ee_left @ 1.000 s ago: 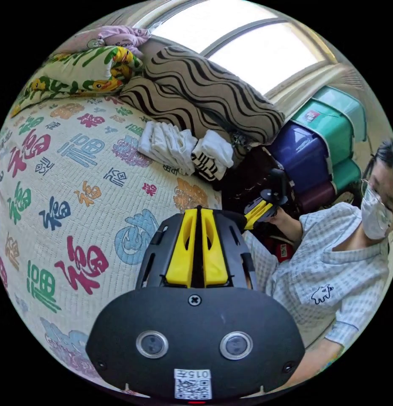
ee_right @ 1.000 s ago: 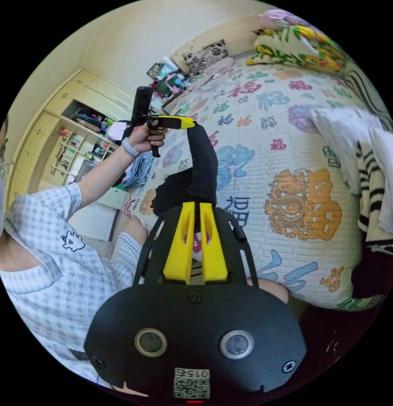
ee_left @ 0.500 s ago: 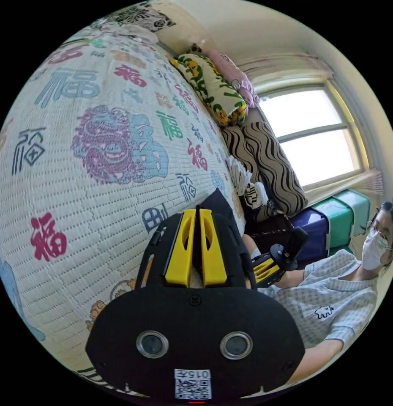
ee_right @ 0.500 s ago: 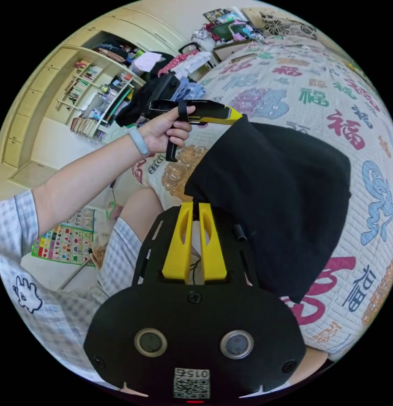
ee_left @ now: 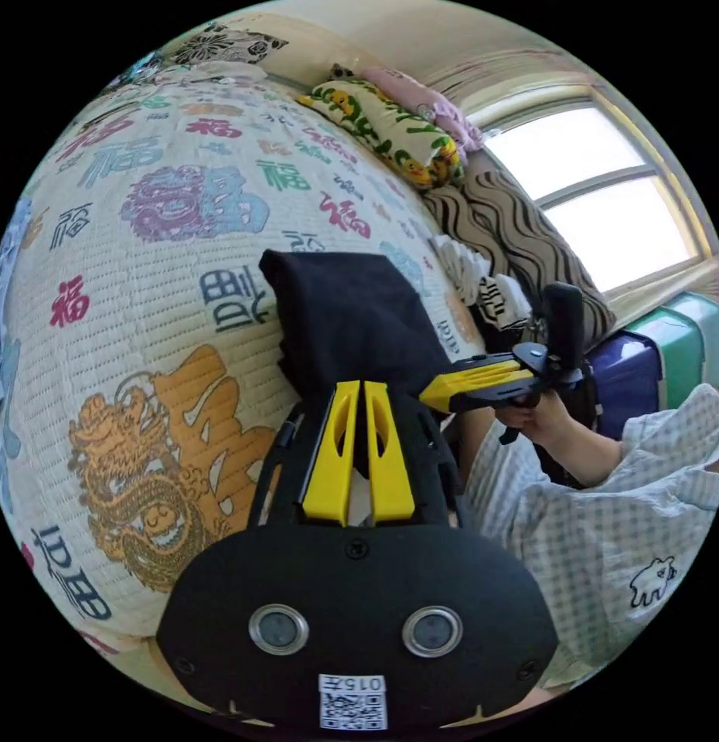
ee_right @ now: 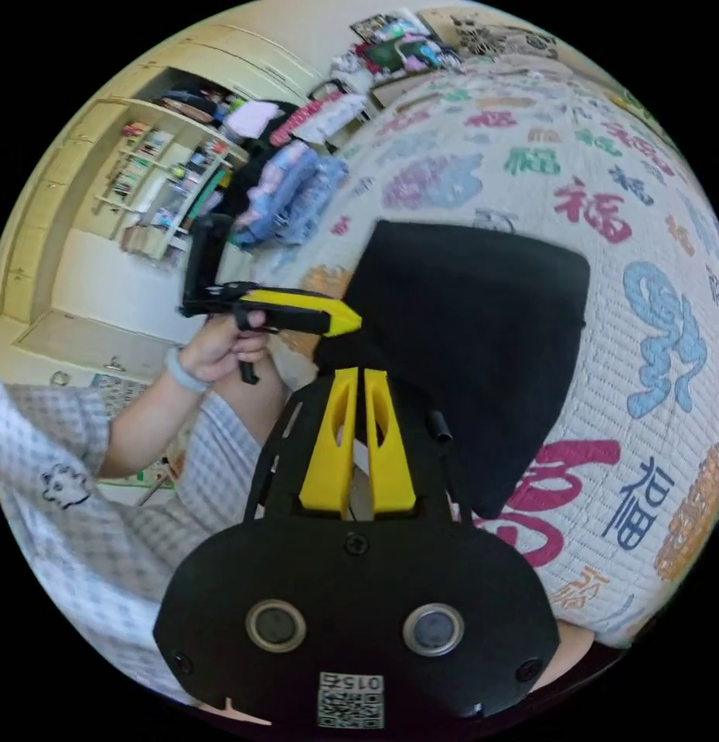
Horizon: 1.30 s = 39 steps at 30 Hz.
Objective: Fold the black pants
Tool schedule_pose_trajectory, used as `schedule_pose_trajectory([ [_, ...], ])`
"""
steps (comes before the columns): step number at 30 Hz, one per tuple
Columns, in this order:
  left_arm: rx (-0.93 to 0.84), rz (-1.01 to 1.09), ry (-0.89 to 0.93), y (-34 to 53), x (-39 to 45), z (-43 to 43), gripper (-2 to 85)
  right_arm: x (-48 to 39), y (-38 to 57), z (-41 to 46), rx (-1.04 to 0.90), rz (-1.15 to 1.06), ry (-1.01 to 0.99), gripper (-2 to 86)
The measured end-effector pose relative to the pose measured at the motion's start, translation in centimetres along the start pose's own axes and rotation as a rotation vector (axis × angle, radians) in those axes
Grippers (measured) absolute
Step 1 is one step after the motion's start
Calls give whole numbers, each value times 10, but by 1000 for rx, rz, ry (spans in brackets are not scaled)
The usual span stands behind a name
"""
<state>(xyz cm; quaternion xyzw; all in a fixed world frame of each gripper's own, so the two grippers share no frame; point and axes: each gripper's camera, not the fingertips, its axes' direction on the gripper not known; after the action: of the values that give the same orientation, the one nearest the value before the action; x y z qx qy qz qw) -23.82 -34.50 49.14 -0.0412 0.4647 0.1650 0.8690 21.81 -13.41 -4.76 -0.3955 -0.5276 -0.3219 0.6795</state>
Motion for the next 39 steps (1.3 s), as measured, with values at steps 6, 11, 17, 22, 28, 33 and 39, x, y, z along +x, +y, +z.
schedule_pose_trajectory([
  [6, 98, -77, 36, 23, 6, -10, 15, 9, 16, -19, 101, 18, -113, 5],
  [11, 267, -7, 52, 5, 30, -39, 40, 55, 20, -83, 275, 82, 28, 34],
  [17, -29, 261, -52, -107, 87, 43, 75, 100, 60, -74, 172, 299, 2, 75],
  [22, -307, 342, -166, -157, 112, 140, 35, 127, 103, -70, 263, 404, -174, 59],
  [28, -305, 366, -281, -154, 115, 162, 4, 130, 114, -66, 194, 330, -97, 5],
  [33, -120, 352, -169, -131, 117, 116, 21, 153, 126, -89, 239, 305, -142, 20],
  [39, 140, 8, -76, -37, 40, 7, 118, 220, 134, -115, 361, 292, -425, 82],
])
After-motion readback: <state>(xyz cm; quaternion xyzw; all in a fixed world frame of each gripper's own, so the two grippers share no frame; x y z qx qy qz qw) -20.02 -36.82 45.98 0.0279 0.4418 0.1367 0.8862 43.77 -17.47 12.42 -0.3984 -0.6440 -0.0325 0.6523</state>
